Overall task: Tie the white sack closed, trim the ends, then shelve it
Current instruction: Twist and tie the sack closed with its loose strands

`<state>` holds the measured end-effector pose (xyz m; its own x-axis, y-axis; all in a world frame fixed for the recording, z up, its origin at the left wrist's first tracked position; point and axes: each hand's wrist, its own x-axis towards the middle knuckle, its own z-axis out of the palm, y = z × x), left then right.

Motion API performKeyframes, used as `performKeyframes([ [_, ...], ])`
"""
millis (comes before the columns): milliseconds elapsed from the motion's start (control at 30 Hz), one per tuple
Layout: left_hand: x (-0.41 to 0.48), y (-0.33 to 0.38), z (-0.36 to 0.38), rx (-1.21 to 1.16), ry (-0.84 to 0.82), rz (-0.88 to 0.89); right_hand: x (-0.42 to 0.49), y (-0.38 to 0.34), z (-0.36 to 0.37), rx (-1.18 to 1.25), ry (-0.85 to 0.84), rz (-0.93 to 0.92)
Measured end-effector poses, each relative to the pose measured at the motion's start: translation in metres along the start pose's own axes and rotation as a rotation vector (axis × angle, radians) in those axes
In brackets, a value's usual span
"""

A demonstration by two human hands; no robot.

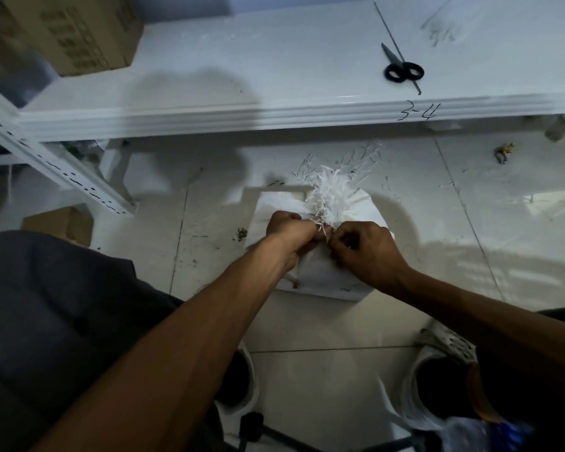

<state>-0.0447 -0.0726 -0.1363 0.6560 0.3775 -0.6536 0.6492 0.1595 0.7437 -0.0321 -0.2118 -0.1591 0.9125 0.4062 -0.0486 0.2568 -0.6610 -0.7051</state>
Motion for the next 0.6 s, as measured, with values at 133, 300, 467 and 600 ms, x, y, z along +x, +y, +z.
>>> performKeyframes([
  [133, -0.002, -0.002, 0.003, -0.009, -0.012, -0.016, 0.0, 0.002, 0.004, 0.028, -0.056, -0.001],
  [300, 0.0, -0.002, 0.002, -0.034, -0.01, -0.013, 0.006, 0.002, 0.009, 0.007, -0.04, -0.024],
  [467, 0.005, -0.001, 0.002, -0.107, -0.043, -0.032, 0.001, 0.008, 0.006, 0.002, -0.043, -0.186],
  [600, 0.005, -0.001, 0.003, -0.096, -0.018, -0.027, 0.002, 0.014, 0.004, -0.034, -0.11, -0.282],
])
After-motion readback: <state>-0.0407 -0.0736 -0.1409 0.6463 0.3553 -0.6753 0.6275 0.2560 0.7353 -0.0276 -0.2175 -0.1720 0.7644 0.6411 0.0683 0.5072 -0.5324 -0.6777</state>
